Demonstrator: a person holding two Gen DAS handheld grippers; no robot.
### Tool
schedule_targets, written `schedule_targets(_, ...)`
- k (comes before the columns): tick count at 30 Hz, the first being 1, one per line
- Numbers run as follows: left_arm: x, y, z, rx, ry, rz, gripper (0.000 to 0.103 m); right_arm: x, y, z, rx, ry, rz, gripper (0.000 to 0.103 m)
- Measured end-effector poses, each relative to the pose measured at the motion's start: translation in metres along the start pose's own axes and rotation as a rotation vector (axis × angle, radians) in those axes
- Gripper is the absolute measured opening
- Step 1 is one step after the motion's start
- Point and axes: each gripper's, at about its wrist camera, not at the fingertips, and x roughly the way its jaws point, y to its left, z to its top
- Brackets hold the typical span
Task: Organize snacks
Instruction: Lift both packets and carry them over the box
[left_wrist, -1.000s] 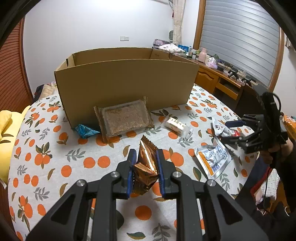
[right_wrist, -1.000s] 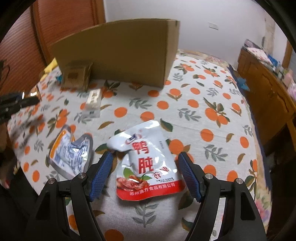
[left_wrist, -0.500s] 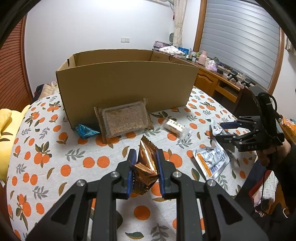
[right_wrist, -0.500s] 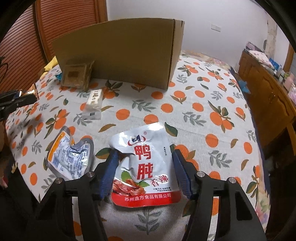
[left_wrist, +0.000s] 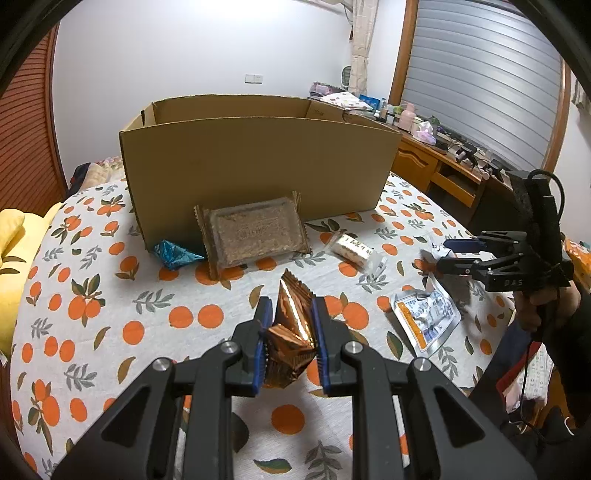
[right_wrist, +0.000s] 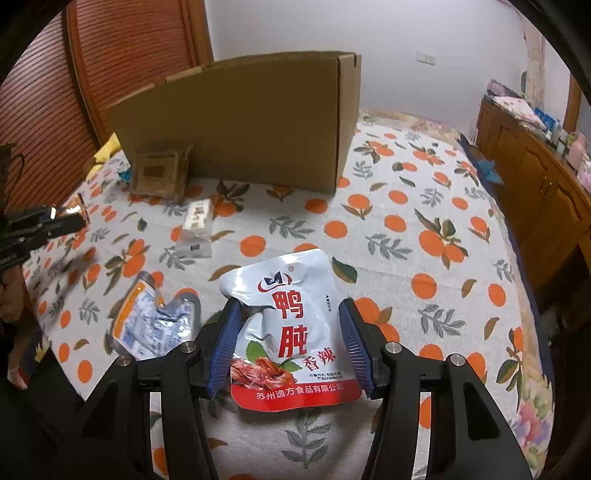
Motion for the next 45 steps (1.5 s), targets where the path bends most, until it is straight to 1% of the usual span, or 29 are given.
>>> schedule_targets(6,-0.001,0.000,0.003,-0.002,-0.009,-0.005,0.019,-0.007,0.003,0.005,-0.002,-0.038,-0.005,0.055)
schedule_targets(12,-0.009,0.000,0.025,0.006,-0.052,-0.006,0.019,-0.020,0.007,0.022,-0.013,-0.091,0.004,0.056)
schedule_targets(17,-0.017,0.001,0.048,0.020,-0.091,-0.004,0.019,-0.033,0.017,0.047,-0.052,-0.144,0.007,0.056)
schedule_targets(23,-0.027,0.002,0.082,0.063,-0.138,0.037,0.019,-0.045,0.029,0.080,-0.098,-0.196,0.003,0.056)
schedule_targets(26,-0.033,0.003,0.097,0.081,-0.161,0.048,0.019,-0.052,0.034,0.098,-0.114,-0.221,0.019,0.056)
schedule_targets(31,-0.039,0.005,0.120,0.097,-0.188,0.063,0.019,-0.058,0.044,0.128,-0.139,-0.256,0.020,0.056)
schedule_targets(34,-0.038,0.006,0.130,0.104,-0.195,0.071,0.019,-0.056,0.048,0.143,-0.149,-0.268,0.021,0.056)
schedule_targets(37,-0.033,0.008,0.138,0.106,-0.186,0.089,0.020,-0.051,0.052,0.154,-0.153,-0.264,0.025,0.056)
schedule_targets(45,-0.013,0.021,0.155,0.103,-0.148,0.123,0.020,-0.048,0.058,0.168,-0.169,-0.251,0.014,0.056)
